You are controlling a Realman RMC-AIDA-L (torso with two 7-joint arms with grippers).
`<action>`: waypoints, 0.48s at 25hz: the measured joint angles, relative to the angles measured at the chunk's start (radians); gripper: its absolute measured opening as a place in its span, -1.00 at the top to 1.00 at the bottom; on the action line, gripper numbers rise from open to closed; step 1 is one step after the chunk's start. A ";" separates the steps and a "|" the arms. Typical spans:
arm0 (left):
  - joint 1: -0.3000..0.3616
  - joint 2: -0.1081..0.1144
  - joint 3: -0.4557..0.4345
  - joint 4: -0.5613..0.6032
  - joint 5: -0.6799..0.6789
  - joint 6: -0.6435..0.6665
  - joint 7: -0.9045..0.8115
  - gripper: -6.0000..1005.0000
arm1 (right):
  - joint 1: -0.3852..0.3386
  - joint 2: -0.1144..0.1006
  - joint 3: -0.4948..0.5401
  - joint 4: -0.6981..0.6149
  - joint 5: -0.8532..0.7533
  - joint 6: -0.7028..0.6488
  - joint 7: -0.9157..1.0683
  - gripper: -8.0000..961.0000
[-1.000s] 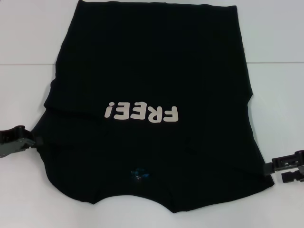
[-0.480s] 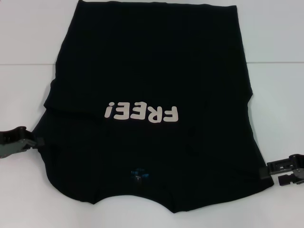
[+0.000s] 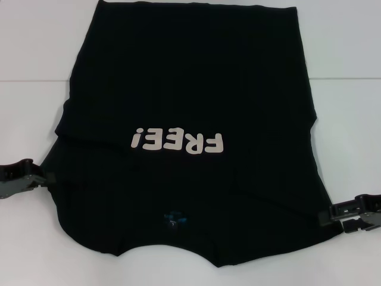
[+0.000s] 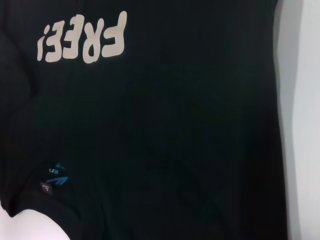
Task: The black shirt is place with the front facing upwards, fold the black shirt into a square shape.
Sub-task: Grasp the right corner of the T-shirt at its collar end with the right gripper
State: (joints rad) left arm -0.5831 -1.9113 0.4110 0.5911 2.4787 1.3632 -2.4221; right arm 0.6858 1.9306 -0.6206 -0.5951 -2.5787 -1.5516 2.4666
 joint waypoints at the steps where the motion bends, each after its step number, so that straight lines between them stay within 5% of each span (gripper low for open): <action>1: 0.000 0.000 0.000 0.000 0.000 0.000 0.000 0.92 | 0.000 0.000 0.000 0.000 0.000 0.001 0.000 -0.90; 12: -0.001 0.002 0.000 -0.001 0.000 0.002 0.002 0.92 | 0.005 0.010 0.001 0.002 0.001 0.006 0.000 -0.90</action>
State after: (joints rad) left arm -0.5846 -1.9095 0.4111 0.5905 2.4788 1.3650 -2.4206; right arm 0.6911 1.9402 -0.6199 -0.5934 -2.5781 -1.5457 2.4666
